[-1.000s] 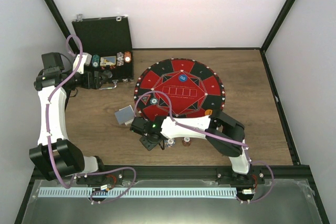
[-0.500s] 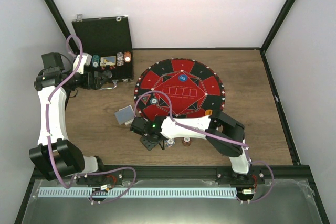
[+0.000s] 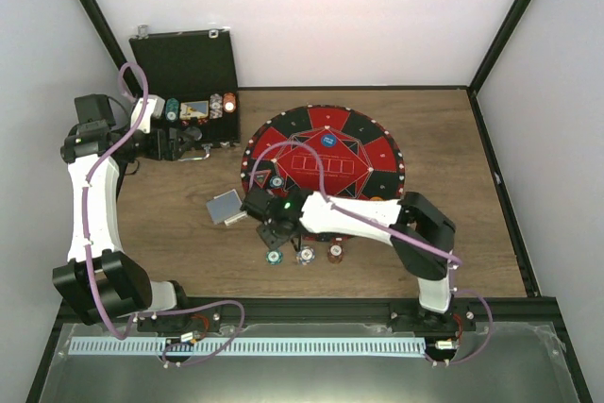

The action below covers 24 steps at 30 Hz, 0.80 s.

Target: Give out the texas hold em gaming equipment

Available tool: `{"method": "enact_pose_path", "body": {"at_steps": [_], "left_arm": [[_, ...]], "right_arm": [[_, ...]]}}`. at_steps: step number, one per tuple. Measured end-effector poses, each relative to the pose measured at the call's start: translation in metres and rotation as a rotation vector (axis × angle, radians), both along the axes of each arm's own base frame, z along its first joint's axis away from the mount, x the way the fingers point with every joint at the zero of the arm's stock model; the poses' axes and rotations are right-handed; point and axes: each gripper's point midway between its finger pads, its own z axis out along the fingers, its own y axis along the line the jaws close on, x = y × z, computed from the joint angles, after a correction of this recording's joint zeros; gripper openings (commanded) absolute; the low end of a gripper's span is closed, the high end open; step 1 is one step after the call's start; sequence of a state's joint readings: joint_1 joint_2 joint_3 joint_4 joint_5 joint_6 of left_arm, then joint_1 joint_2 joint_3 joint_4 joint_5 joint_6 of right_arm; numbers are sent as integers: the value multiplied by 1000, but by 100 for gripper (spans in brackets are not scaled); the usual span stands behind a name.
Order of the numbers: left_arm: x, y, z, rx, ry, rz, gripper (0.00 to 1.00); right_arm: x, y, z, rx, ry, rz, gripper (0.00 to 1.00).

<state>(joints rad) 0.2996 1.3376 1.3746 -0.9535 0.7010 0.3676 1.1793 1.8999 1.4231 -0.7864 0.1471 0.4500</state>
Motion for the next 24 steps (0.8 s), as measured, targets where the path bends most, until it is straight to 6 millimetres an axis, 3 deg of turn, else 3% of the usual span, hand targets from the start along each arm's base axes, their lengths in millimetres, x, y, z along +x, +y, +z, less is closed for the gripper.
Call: {"method": "enact_pose_path", "body": {"at_steps": [5,15,19,24], "left_arm": [[1,0,5,0,-11,1,100],[1,-1,7,-8,-17,-5,100],[1,-2,8,-12,-19,-9,100],[1,-2,8,-12,-19,-10,100]], "right_arm": [[55,-23,32,58,-38,-131,5],[198,-119,59,74,-146,-427,5],[244,-136,53,67,-176,-484,5],[272,-144,26,38,-157,-511,5]]}}
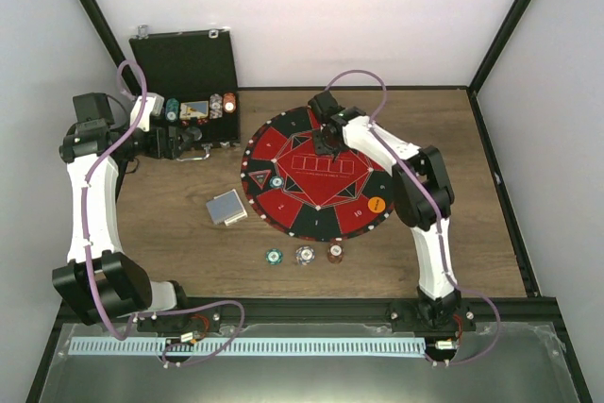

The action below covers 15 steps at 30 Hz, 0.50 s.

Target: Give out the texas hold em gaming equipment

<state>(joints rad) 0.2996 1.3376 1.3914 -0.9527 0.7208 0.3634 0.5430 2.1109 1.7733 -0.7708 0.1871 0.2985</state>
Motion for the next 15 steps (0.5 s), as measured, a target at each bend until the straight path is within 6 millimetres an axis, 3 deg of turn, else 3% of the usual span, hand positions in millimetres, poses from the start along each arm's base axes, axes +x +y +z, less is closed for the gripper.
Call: {"method": "enact_pose_path", "body": {"at_steps": [8,15], "left_arm": [[0,-1,0,-3,-2,-5,100],[0,-1,1,-2,-5,-7,100]], "right_arm": [[10,-14,-40,-33,68,-16,6],[25,-32,-57,-25,91,-45,6]]}}
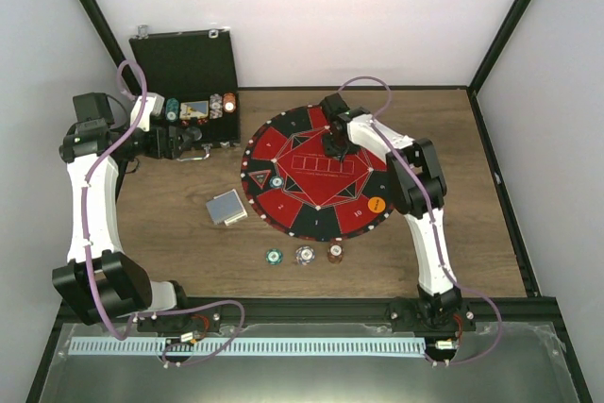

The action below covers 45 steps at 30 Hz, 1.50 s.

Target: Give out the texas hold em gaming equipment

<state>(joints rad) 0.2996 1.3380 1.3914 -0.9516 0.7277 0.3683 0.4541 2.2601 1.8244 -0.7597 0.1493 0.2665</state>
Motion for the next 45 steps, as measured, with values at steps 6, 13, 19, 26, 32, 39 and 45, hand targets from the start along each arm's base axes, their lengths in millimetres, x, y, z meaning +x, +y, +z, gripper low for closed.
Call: {"method": "enact_pose_path", "body": {"at_steps": [6,13,19,26,32,39,45], "left_arm": [[1,1,-1,1,-1,0,100],[8,3,-7,-1,7,0,100],[11,4,-11,0,16,1,100],[12,4,-12,0,15,1,100],[12,4,-12,0,15,1,100],[12,5,-12,3,15,3,100],[12,5,-12,3,16,4,100]], "right_arm": [[23,1,-8,16,-10,-2,6],[49,12,-10,48,-35,7,6],[61,17,-10,64,-50,7,6],[53,13,-10,58,-38,11,15],[52,13,-10,53,-35,20,12],[51,12,-8,51,-38,23,10],[46,10,13,58,-53,23,10]]}}
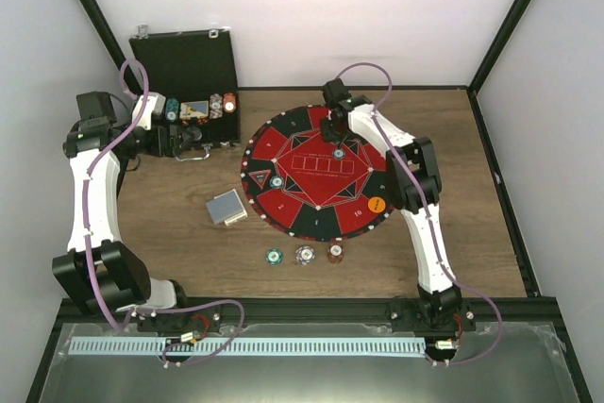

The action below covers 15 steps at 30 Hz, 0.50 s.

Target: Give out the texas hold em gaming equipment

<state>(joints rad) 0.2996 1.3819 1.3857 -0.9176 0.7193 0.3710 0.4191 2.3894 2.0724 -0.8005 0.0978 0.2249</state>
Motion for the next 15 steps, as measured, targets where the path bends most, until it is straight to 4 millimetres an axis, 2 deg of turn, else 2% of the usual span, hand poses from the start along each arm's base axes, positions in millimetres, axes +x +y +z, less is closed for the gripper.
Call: {"method": "enact_pose_path", "body": {"at_steps": [3,7,15], "left_arm": [[0,0,0,-1,0,0,100],[0,0,0,-1,0,0,100],[0,0,0,-3,0,-2,100]], "right_arm": [[-7,-3,17,7,-15,1,10],[-23,-10,24,8,-15,1,10],[-52,-19,-12,-8,77,10,16]]}}
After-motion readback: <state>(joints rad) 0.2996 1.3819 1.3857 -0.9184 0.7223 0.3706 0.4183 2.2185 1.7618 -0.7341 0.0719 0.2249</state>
